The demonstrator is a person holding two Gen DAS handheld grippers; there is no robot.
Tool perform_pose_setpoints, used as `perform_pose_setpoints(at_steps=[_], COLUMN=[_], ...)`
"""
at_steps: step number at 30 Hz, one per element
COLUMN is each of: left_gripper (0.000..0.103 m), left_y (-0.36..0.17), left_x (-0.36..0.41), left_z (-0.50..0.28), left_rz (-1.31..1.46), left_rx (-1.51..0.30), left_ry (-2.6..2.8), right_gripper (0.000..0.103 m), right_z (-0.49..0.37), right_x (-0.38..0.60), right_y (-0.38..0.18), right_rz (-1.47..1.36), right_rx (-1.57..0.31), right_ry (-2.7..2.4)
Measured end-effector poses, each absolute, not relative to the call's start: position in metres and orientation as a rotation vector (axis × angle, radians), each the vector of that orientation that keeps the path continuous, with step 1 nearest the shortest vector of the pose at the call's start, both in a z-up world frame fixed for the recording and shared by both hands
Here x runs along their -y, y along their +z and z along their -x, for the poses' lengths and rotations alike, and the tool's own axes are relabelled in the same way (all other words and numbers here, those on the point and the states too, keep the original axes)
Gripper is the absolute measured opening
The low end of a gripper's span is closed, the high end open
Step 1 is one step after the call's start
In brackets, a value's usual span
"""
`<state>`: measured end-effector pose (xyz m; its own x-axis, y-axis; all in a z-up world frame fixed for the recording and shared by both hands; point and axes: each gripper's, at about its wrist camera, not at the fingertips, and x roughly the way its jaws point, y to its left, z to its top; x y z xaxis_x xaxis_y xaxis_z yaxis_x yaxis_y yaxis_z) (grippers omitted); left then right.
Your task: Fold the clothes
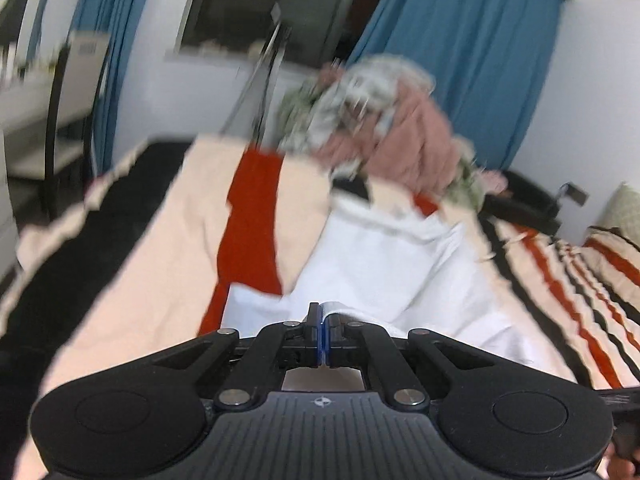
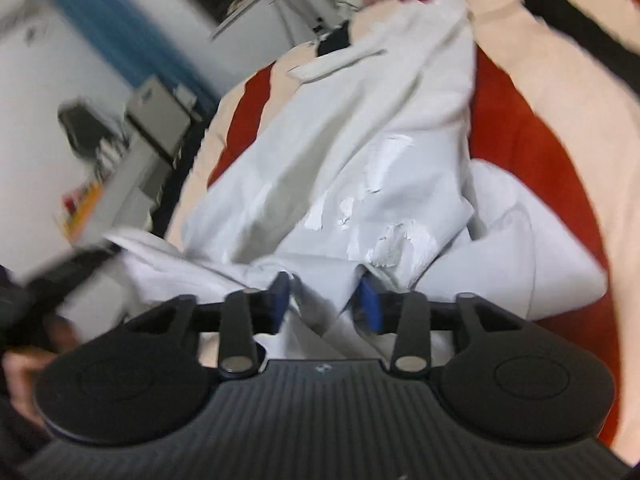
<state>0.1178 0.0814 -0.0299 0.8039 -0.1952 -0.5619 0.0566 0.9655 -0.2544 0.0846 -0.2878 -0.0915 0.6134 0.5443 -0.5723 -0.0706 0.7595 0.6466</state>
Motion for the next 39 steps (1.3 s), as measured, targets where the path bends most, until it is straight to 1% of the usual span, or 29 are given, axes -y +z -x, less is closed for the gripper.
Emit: perform_pose_setpoints(at_steps=[1, 3, 4, 7, 8, 9, 10, 11, 12, 16, 18, 19, 21, 24, 28, 32, 39], left_gripper=[0.002, 0.005, 0.006, 0.015, 0.021, 0.03, 0.035, 0.045, 0.051, 0.059, 0.068, 0.071, 0.081, 0.083, 0.085, 0.085, 0.087], left_y=[-0.041, -0.06, -0.071, -0.081, -0.081, -0.077, -0.071, -0.065, -0.058, -0.029, -0.019, -0.015, -0.012, -0.013, -0.025, -0.042, -0.057], left_x=[-0.085, -0.087, -0.088, -0.09, -0.092, -0.094, -0.096, -0.097, -0.099, -0.101, -0.093, -0.087, -0.074, -0.056, -0.032, -0.012, 0.015], left_z=[-0.136, -0.162, -0.177, -0.192, -0.193, -0.191, -0.187, -0.183, -0.178, -0.142, -0.124, -0.114, -0.098, -0.087, -0.087, -0.089, -0.077], left_rz=[0.238, 0.218, 0.204, 0.186, 0.185, 0.185, 0.185, 0.185, 0.187, 0.176, 0.127, 0.09, 0.04, 0.007, -0.079, -0.184, -0.355], left_rx=[-0.653, -0.687, -0.703, -0.725, -0.727, -0.722, -0.711, -0.698, -0.682, -0.619, -0.595, -0.585, -0.567, -0.552, -0.556, -0.562, -0.503], left_ry=[-0.133, -0.131, -0.132, -0.141, -0.145, -0.151, -0.158, -0.165, -0.171, -0.206, -0.231, -0.238, -0.247, -0.256, -0.219, -0.193, -0.204], right_gripper=[0.053, 0.053, 0.053, 0.053, 0.053, 0.057, 0.065, 0.069, 0.072, 0.072, 0.072, 0.073, 0.074, 0.071, 0.071, 0.071, 0.071], right_z=[-0.085, -0.083, -0.082, -0.077, -0.075, -0.074, -0.076, -0.074, -0.074, -0.07, -0.068, -0.063, -0.053, -0.036, -0.03, -0.042, -0.045], right_x=[0.291, 0.292, 0.288, 0.274, 0.271, 0.268, 0.269, 0.271, 0.273, 0.283, 0.282, 0.278, 0.26, 0.22, 0.17, 0.155, 0.172], right_y=[-0.094, -0.092, -0.088, -0.075, -0.071, -0.068, -0.067, -0.066, -0.066, -0.066, -0.057, -0.052, -0.044, -0.045, -0.072, -0.099, -0.078], right_rz=[-0.667, -0.663, -0.628, -0.487, -0.441, -0.404, -0.375, -0.349, -0.34, -0.321, -0.31, -0.28, -0.185, 0.023, 0.319, 0.513, 0.402], right_rx=[-0.839, -0.82, -0.808, -0.751, -0.734, -0.724, -0.72, -0.719, -0.721, -0.71, -0.656, -0.616, -0.541, -0.481, -0.523, -0.553, -0.44], right_ry=[0.385, 0.386, 0.382, 0.364, 0.354, 0.342, 0.327, 0.307, 0.283, 0.195, 0.184, 0.199, 0.268, 0.416, 0.441, 0.356, 0.215])
